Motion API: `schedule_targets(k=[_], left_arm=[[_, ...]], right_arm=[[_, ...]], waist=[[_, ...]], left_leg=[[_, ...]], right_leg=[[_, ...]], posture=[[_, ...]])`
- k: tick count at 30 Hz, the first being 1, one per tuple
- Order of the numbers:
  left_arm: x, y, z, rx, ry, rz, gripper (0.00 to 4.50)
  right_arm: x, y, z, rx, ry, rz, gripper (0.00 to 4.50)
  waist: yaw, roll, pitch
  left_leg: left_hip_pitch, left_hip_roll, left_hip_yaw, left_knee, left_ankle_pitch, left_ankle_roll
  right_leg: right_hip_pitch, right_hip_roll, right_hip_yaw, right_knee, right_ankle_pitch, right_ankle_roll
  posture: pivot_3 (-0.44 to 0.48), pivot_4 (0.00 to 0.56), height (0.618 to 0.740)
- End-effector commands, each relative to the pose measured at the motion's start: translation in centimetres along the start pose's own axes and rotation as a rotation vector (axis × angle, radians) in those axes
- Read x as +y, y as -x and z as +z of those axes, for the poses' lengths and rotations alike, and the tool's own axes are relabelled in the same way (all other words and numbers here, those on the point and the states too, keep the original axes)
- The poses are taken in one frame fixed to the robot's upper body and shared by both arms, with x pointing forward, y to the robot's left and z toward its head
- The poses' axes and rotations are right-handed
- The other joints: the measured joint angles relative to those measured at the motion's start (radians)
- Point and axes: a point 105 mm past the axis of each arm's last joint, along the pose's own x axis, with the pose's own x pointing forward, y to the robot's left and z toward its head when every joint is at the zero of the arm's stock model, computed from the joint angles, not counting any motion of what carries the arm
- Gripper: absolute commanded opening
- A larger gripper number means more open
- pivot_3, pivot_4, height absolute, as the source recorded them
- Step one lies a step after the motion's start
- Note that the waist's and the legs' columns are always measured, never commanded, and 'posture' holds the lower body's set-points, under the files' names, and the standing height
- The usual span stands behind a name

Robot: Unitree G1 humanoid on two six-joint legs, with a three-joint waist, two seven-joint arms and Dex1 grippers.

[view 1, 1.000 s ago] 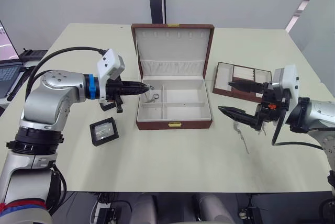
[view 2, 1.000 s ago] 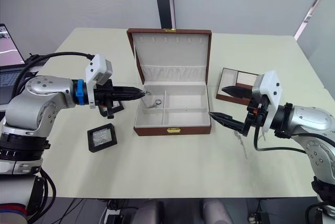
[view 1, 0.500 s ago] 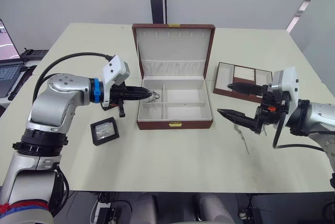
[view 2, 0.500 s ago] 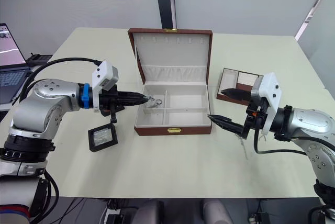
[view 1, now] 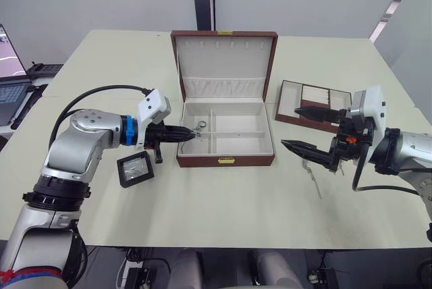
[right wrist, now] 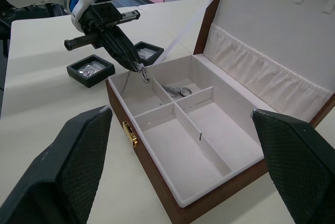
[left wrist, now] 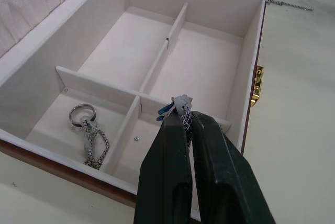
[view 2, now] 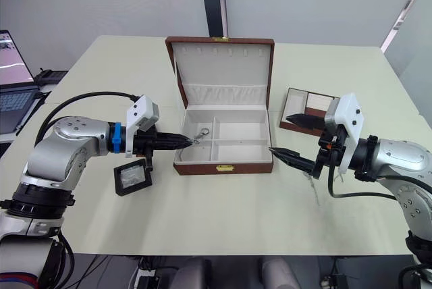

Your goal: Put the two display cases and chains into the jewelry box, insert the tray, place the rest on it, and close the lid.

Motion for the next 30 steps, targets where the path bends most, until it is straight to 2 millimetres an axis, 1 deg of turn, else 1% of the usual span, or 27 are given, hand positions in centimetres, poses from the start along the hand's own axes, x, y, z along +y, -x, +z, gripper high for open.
schedule_targets(k=[1,4,6,7,11,14,15,16,18,19,20,23,26,30], left_arm=[[-0.1,0.2,0.7,-0.012,-0.044,0.003,0.01],[-0.1,0.3,0.7,-0.014,-0.044,0.01,0.01],[0.2,0.5,0.9,-0.029,-0.046,0.028,0.55],[0.2,0.6,1.0,-0.036,-0.045,0.032,0.7],[0.2,1.0,1.4,-0.06,-0.029,0.029,2.0],[0.1,1.5,1.5,-0.077,-0.008,0.03,2.84],[0.1,1.9,1.5,-0.083,0.002,0.036,3.2],[0.2,2.5,1.6,-0.098,0.018,0.051,3.47],[0.6,3.9,1.7,-0.122,0.046,0.096,4.18],[0.9,4.5,1.7,-0.127,0.056,0.123,4.44],[1.2,5.2,1.5,-0.127,0.067,0.154,4.49],[2.1,8.0,-0.1,-0.104,0.111,0.284,4.49],[2.4,10.6,-2.0,-0.09,0.163,0.408,4.49],[2.6,13.4,-4.4,-0.094,0.227,0.577,4.49]], right_arm=[[0.0,0.3,1.0,-0.022,0.045,0.0,4.5],[0.0,0.3,1.0,-0.022,0.044,0.002,4.5],[0.0,0.4,0.9,-0.019,0.042,0.003,4.5],[0.0,0.4,0.9,-0.018,0.041,0.004,4.5],[-0.2,0.5,0.8,-0.013,0.037,0.005,4.5],[-0.6,0.9,0.6,-0.016,0.023,0.0,4.5],[-0.9,1.2,0.4,-0.017,0.014,-0.011,4.5],[-1.3,1.7,0.0,-0.008,0.002,-0.03,4.5],[-2.1,2.7,-1.0,0.013,-0.021,-0.069,4.5],[-2.4,3.3,-1.4,0.02,-0.033,-0.087,4.5],[-2.8,3.8,-1.8,0.03,-0.046,-0.103,4.5],[-4.1,6.4,-4.6,0.112,-0.093,-0.185,4.5],[-5.6,8.8,-7.0,0.142,-0.145,-0.297,4.5],[-6.7,10.7,-9.4,0.149,-0.189,-0.395,4.5]], waist=[[0.0,0.0,0.0],[0.0,0.0,0.0],[0.0,0.0,0.0],[0.0,0.0,0.0],[0.0,0.0,0.0],[0.0,0.0,0.0],[0.0,0.0,0.0],[0.0,0.0,0.0],[0.001,0.0,0.0],[0.001,0.0,0.0],[0.002,0.0,0.0],[0.001,0.0,0.0],[-0.001,0.0,0.0],[-0.001,0.0,0.0]], left_leg=[[0.0,0.0,0.0,0.0,0.0,0.0],[0.0,0.0,0.0,0.0,0.0,0.0],[0.0,0.0,0.0,0.0,0.0,0.0],[0.0,0.0,0.0,0.0,0.0,0.0],[0.0,0.0,0.0,0.0,0.0,0.0],[0.0,0.0,0.0,0.0,0.0,0.0],[0.0,0.0,0.0,0.0,0.0,0.0],[0.0,0.0,0.0,0.0,0.0,0.0],[0.0,0.0,0.0,0.0,0.0,0.0],[0.0,0.0,0.0,0.0,0.0,0.0],[0.0,0.0,0.0,0.0,0.0,0.0],[0.0,0.0,0.0,0.0,0.0,0.0],[0.001,0.0,0.001,0.0,0.0,0.0],[0.001,0.001,0.001,0.0,0.0,0.0]], right_leg=[[0.0,0.0,0.0,0.0,0.0,0.0],[0.0,0.0,0.0,0.0,0.0,0.0],[0.0,0.0,0.0,0.0,0.0,0.0],[0.0,0.0,0.0,0.0,0.0,0.0],[0.0,0.0,0.0,0.0,0.0,0.0],[0.0,0.0,0.0,0.0,0.0,0.0],[0.0,0.0,0.0,0.0,0.0,0.0],[0.0,0.0,0.0,0.0,0.0,0.0],[0.0,0.0,0.0,0.0,0.0,0.0],[0.0,0.0,0.0,0.0,0.0,0.0],[0.0,0.0,0.0,0.0,0.0,0.0],[0.0,0.0,0.0,0.0,0.0,0.0],[0.0,0.0,0.0,0.0,0.0,0.0],[0.0,-0.001,0.0,0.0,0.0,0.0]], posture=[[0.0,0.15,0.74],[0.0,0.15,0.74],[0.0,0.15,0.74],[0.0,0.15,0.74],[0.0,0.15,0.74],[0.0,0.15,0.74],[0.0,0.15,0.74],[0.0,0.15,0.74],[0.0,0.15,0.74],[0.0,0.15,0.74],[0.0,0.15,0.74],[0.0,0.15,0.74],[0.0,0.15,0.74],[0.0,0.15,0.74]])
